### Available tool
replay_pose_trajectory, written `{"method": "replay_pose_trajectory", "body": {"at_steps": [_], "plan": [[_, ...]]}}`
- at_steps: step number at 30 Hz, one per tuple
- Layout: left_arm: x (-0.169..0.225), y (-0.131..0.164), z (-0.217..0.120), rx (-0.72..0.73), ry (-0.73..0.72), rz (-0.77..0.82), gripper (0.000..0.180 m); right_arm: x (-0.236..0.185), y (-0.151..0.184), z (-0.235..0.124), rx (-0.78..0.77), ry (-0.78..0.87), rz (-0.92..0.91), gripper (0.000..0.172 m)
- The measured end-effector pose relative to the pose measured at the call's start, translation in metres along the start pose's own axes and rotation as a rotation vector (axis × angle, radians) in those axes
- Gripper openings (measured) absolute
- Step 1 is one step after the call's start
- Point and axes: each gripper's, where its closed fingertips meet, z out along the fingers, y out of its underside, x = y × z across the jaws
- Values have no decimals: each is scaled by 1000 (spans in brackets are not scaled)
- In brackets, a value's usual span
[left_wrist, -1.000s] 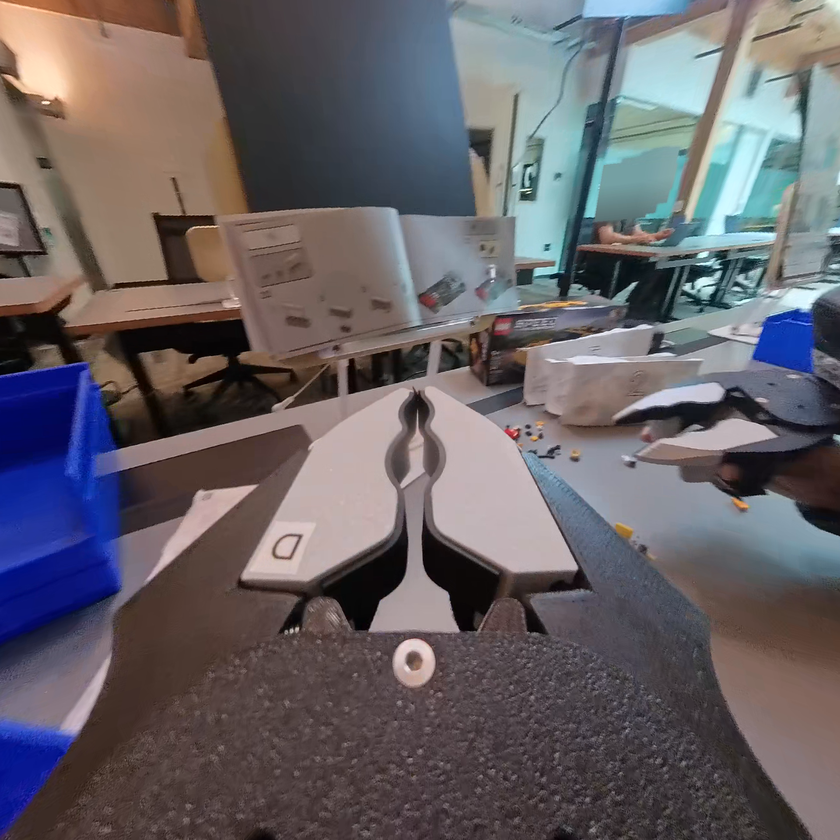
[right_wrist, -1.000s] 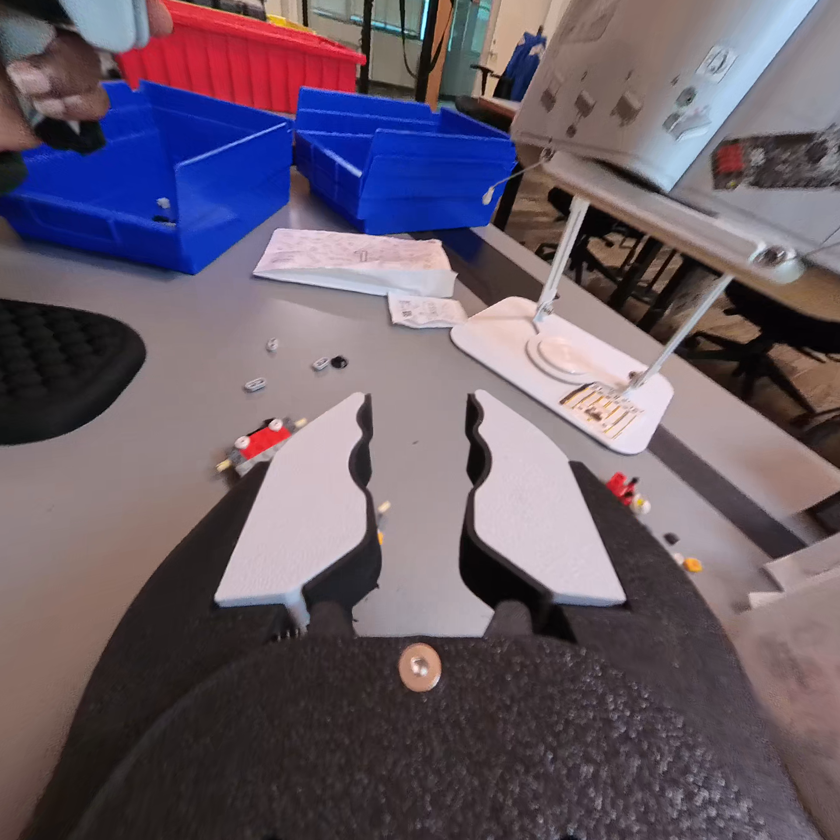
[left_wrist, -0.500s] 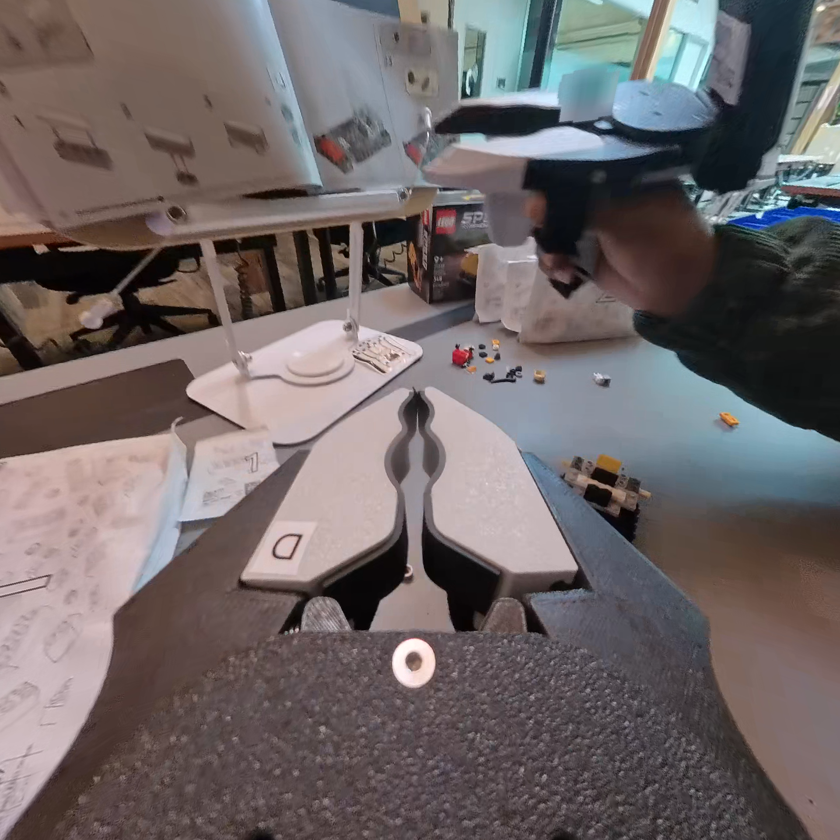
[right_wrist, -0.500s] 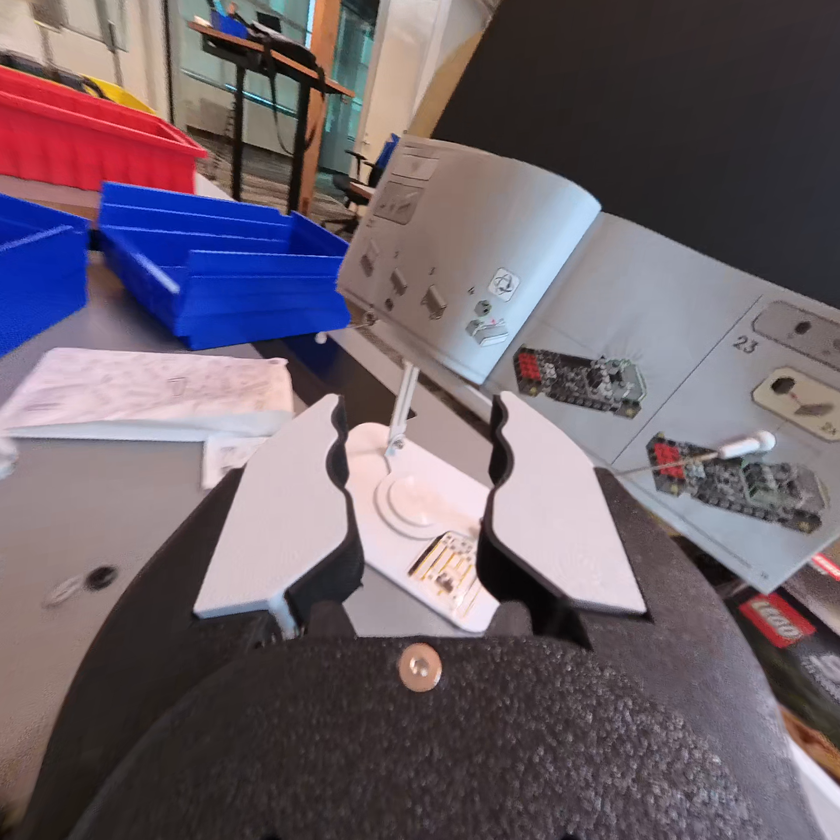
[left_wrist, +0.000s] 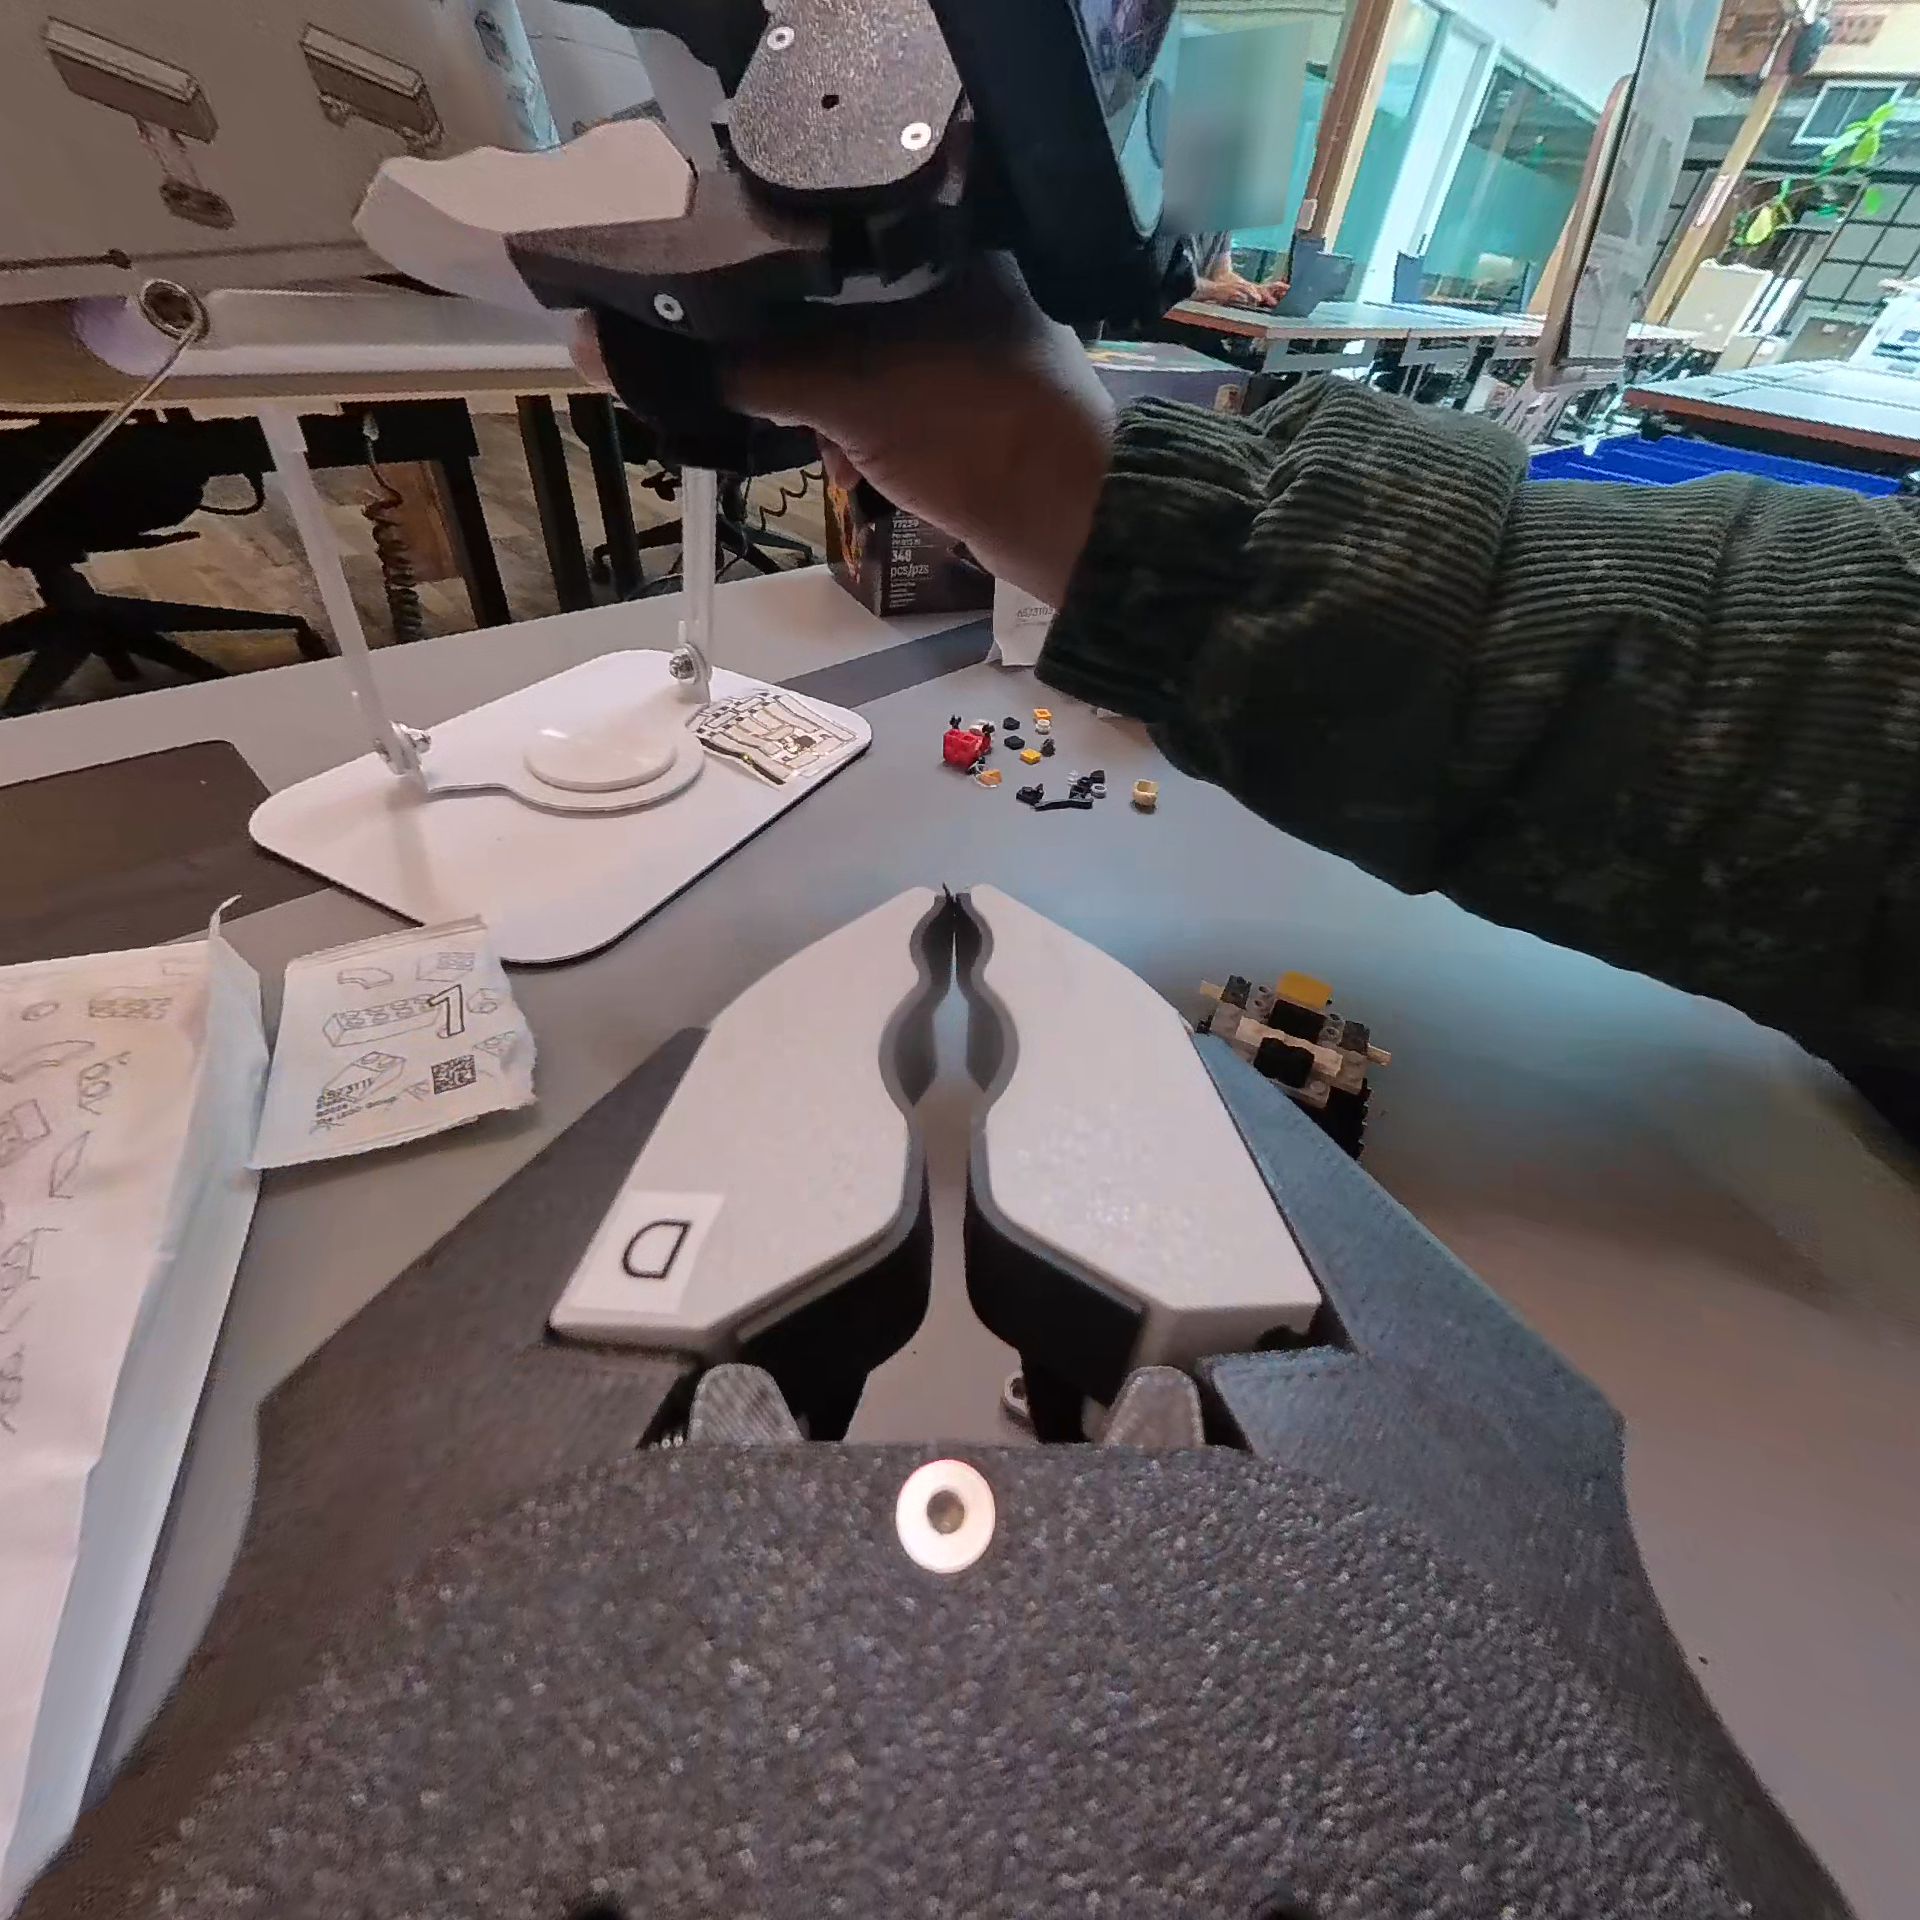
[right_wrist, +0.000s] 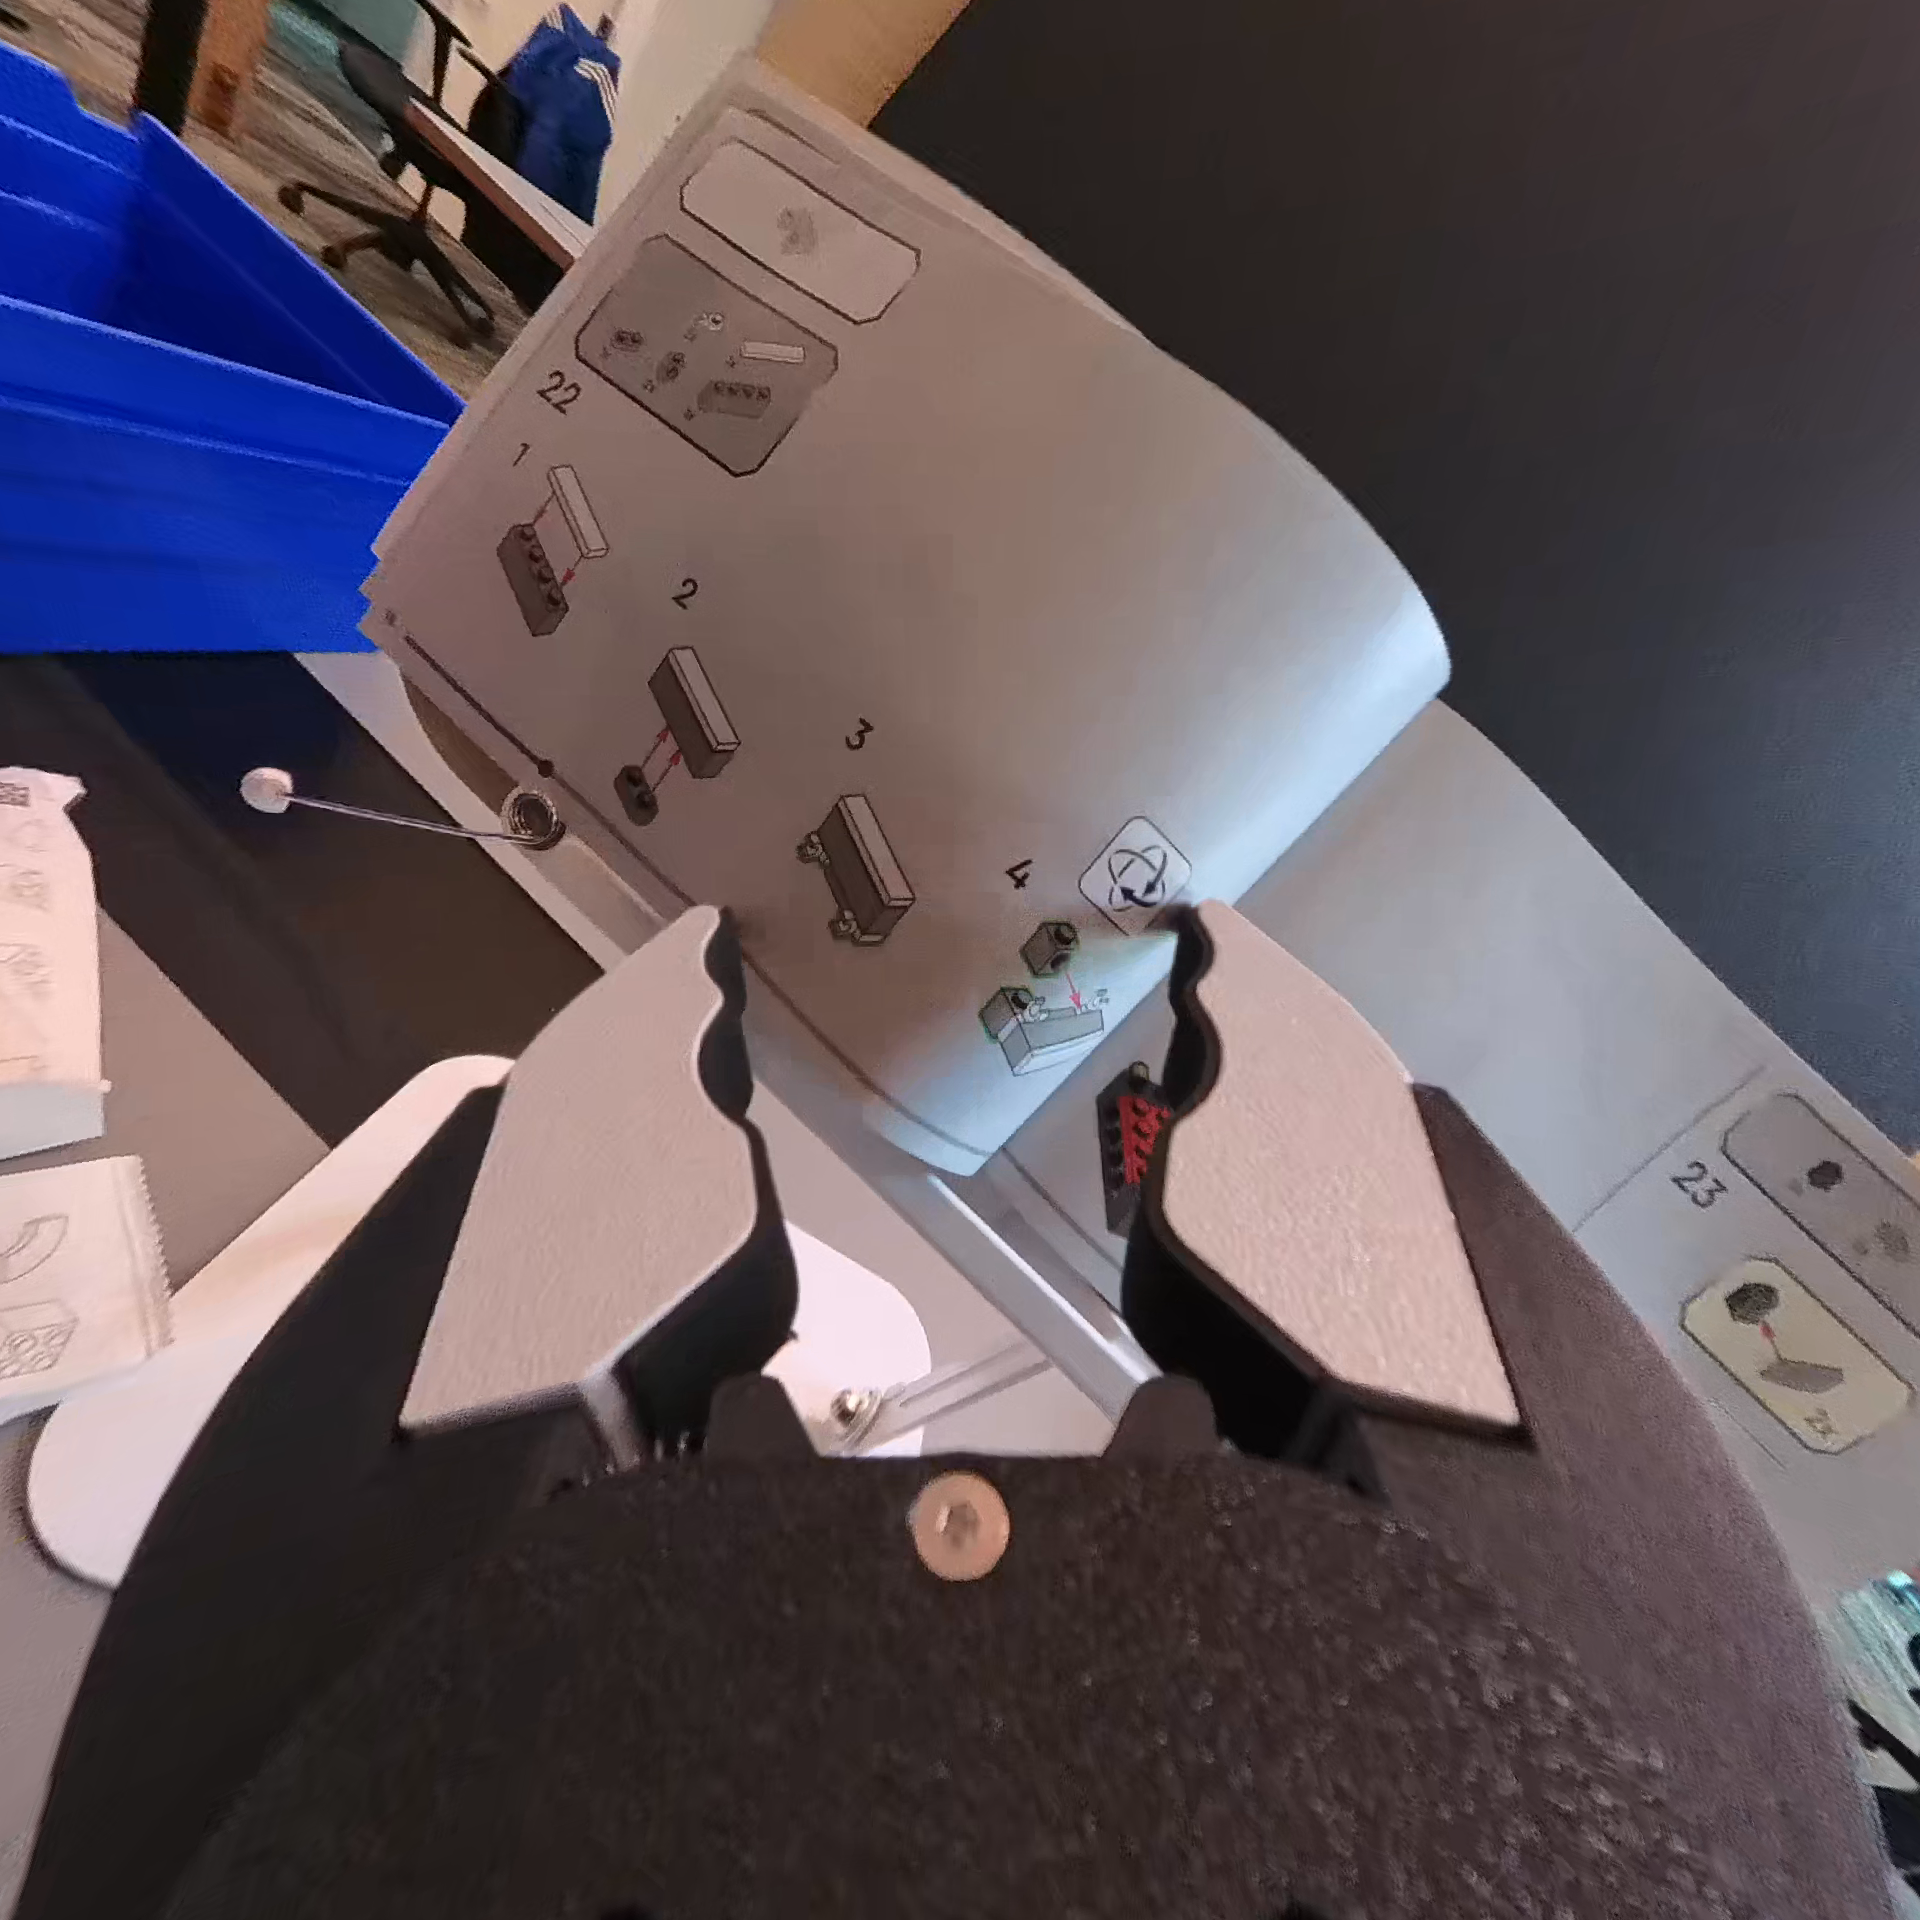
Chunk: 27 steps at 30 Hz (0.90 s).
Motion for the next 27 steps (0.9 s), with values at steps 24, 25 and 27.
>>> {"method": "replay_pose_trajectory", "body": {"at_steps": [24,25,27], "plan": [[2,11,3,-45,37,-29,2,45,32,-28,47,9,130,20],[2,12,4,-49,37,-29,2,46,34,-30,45,8,131,20],[2,14,5,-60,37,-32,2,47,38,-31,41,7,140,18]]}}
